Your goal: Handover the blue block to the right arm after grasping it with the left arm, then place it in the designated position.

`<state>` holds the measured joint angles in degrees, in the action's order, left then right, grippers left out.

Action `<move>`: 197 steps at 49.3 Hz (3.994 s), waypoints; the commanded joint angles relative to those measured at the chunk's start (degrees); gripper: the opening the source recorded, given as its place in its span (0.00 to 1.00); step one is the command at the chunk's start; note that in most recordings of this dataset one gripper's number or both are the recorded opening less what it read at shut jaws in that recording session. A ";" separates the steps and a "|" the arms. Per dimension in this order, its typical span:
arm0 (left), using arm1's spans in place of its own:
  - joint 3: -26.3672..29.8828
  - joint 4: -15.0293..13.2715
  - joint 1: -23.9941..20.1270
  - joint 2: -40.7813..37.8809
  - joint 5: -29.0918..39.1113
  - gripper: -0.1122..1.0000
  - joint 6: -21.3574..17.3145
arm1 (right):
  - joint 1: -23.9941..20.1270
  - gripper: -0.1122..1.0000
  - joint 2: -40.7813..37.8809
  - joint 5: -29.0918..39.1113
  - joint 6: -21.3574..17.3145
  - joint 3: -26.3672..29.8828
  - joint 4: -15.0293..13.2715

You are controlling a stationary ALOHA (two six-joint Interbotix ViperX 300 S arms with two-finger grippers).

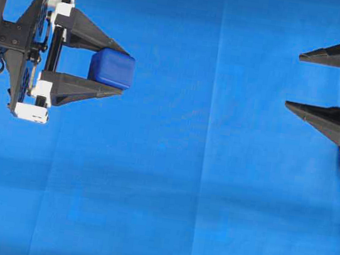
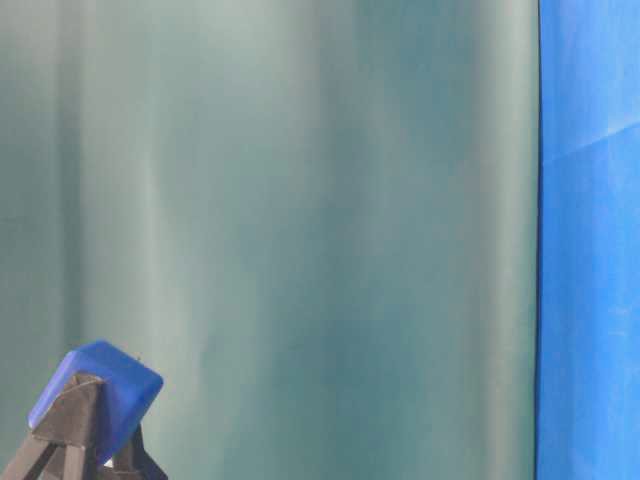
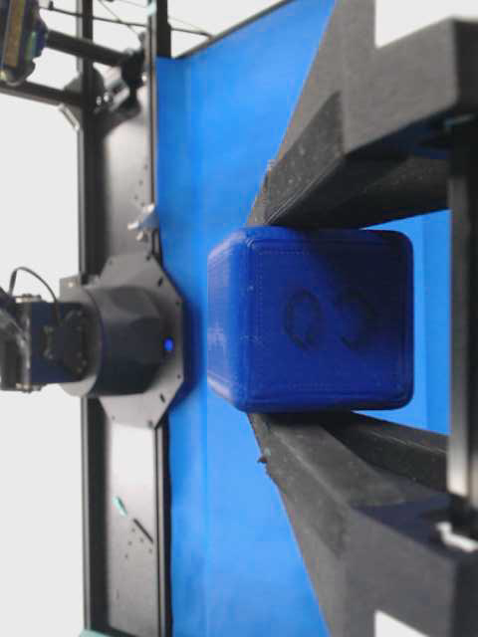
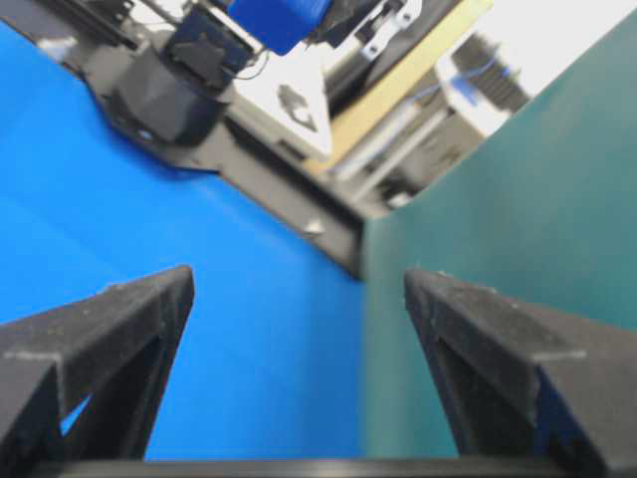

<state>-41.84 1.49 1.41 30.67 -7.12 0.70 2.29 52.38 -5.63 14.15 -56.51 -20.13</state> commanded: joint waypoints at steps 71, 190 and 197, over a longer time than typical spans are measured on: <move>0.44 -0.18 -0.26 1.67 -0.62 0.51 0.44 | -1.58 0.95 -1.67 -3.60 11.60 1.23 -23.82; 0.44 -0.26 -0.70 1.76 0.00 0.51 0.62 | -0.09 0.95 -40.78 -8.96 13.45 33.22 -23.99; 0.44 -0.26 -0.70 1.76 0.00 0.51 0.62 | 0.00 0.95 -43.68 -9.05 15.12 36.56 -23.99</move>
<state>-41.92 1.32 0.79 30.76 -6.86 1.32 2.20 9.05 -14.15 28.74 -22.94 -44.03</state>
